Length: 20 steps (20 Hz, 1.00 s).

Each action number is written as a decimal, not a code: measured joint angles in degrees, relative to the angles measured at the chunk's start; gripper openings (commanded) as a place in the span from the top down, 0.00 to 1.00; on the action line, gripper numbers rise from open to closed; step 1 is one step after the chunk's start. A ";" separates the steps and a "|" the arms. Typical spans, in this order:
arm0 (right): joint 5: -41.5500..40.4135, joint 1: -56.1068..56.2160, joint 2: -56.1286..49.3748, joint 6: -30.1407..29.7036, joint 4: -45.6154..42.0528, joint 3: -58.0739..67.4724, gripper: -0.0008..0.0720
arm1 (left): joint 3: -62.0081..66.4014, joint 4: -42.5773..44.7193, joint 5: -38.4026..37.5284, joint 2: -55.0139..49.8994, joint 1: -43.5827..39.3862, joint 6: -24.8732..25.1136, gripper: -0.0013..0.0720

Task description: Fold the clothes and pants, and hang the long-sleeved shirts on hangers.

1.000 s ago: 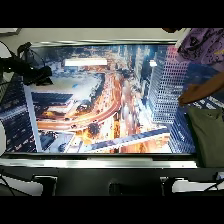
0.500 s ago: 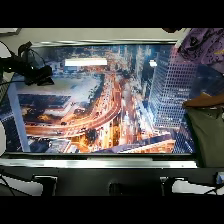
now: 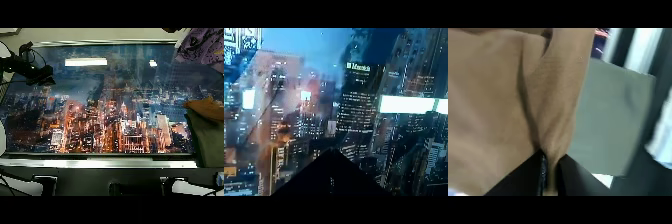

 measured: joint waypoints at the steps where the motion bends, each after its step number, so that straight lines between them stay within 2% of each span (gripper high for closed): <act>1: 0.00 0.00 1.05 -0.37 -0.96 -2.97 0.95 | 0.00 0.00 -0.15 0.00 0.00 0.00 0.96; 9: 4.63 0.00 8.87 -0.24 -7.45 -26.73 0.95 | 0.00 -0.07 -1.11 0.00 0.00 0.00 0.96; 20: 7.52 -0.04 9.97 1.25 -12.00 -39.60 0.95 | 0.00 -0.07 -1.40 0.00 0.00 0.00 0.96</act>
